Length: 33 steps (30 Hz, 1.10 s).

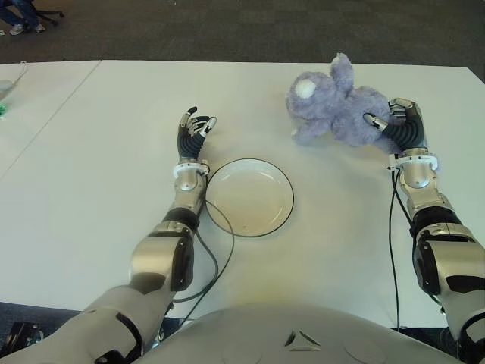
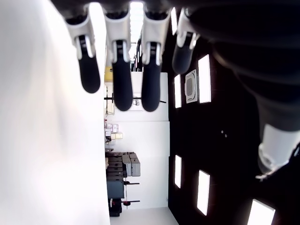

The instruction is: Put the doll into the plate.

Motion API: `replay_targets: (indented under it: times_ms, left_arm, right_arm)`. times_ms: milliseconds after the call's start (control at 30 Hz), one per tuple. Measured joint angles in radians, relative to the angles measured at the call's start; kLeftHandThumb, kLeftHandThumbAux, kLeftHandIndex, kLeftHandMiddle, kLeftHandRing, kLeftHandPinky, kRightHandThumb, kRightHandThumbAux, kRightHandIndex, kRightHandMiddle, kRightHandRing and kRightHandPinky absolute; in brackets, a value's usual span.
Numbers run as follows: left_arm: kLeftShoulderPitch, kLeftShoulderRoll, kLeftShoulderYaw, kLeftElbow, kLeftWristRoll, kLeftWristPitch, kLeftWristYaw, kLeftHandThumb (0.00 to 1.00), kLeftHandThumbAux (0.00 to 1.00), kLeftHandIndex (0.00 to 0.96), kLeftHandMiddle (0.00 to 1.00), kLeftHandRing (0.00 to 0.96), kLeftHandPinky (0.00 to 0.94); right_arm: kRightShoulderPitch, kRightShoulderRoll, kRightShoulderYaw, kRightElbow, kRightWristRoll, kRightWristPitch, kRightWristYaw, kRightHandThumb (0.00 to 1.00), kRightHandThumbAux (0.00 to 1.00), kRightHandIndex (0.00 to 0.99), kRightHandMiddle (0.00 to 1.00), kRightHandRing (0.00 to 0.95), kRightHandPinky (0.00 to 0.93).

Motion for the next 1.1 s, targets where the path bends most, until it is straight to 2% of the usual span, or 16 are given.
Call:
replay_targets:
  times_ms: [400, 700, 1100]
  left_arm:
    - [0.0, 0.0, 0.0, 0.0, 0.0, 0.0, 0.0, 0.0, 0.572, 0.172, 0.359, 0.342, 0.273]
    - [0.0, 0.0, 0.0, 0.0, 0.0, 0.0, 0.0, 0.0, 0.566, 0.185, 0.358, 0.347, 0.315]
    - [0.0, 0.0, 0.001, 0.0, 0.0, 0.0, 0.0, 0.0, 0.581, 0.184, 0.364, 0.358, 0.31]
  right_arm:
    - [0.063, 0.023, 0.001, -0.14, 0.003, -0.051, 0.042, 0.701, 0.716, 0.439, 0.865, 0.866, 0.839]
    - [0.075, 0.023, 0.0, -0.185, 0.01, -0.058, 0.071, 0.703, 0.716, 0.44, 0.866, 0.867, 0.843]
    - [0.089, 0.023, -0.002, -0.233, 0.016, -0.06, 0.091, 0.703, 0.716, 0.439, 0.87, 0.873, 0.842]
